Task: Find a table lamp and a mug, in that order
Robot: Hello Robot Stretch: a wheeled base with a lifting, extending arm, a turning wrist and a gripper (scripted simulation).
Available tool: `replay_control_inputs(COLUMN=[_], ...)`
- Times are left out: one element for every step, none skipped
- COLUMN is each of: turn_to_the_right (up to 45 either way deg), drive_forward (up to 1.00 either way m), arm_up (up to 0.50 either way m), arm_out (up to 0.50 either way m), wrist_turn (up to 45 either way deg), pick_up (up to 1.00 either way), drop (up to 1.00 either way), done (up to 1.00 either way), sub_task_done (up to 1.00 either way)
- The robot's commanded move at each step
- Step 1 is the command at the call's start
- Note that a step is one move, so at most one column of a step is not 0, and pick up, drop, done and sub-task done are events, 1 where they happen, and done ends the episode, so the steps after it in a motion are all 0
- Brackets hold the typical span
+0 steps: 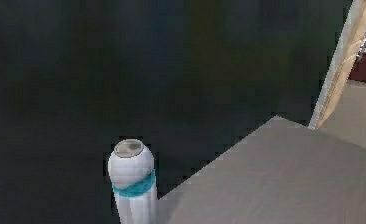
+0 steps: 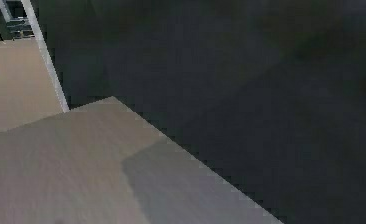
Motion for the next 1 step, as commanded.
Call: replay_control_inputs(turn_to_the_right=[-45.0], drive_forward=[0.00], arm_up=[0.00], arm_out=[0.00], wrist_turn=[0.0], pick_up=[0.00], drop=[0.00], done=[0.00], sub_task_done=[0.00])
